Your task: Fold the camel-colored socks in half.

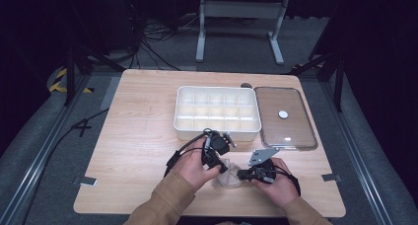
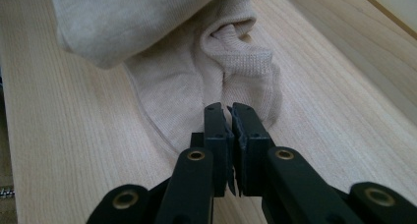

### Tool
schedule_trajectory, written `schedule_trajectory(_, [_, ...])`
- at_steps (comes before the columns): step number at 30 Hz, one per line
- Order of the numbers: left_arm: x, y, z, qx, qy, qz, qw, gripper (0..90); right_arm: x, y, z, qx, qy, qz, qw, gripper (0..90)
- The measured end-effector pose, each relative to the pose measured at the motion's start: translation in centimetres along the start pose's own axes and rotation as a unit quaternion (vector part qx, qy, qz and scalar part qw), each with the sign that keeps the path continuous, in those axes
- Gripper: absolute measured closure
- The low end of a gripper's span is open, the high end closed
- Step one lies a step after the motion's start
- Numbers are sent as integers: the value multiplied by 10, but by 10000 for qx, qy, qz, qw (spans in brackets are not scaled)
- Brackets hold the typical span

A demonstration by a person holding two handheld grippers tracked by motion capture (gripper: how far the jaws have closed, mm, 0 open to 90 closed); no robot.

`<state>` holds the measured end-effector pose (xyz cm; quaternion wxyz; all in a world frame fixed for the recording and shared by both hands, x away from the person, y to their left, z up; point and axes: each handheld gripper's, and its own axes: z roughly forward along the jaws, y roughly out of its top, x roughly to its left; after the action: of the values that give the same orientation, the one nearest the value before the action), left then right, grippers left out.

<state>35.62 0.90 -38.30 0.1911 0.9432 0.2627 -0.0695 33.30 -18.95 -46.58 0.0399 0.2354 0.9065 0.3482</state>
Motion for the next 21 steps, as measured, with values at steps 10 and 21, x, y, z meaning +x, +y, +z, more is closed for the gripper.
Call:
schedule_trajectory(10, [-6, 10, 11, -1, -70, 118, 9999, 829, -2, -2, 0, -60, 57, 35, 10000, 858])
schedule_trajectory(21, [-12, 26, 24, -175, -240, 221, 9993, 827, -3, -3, 2, -170, 162, 133, 9996, 860])
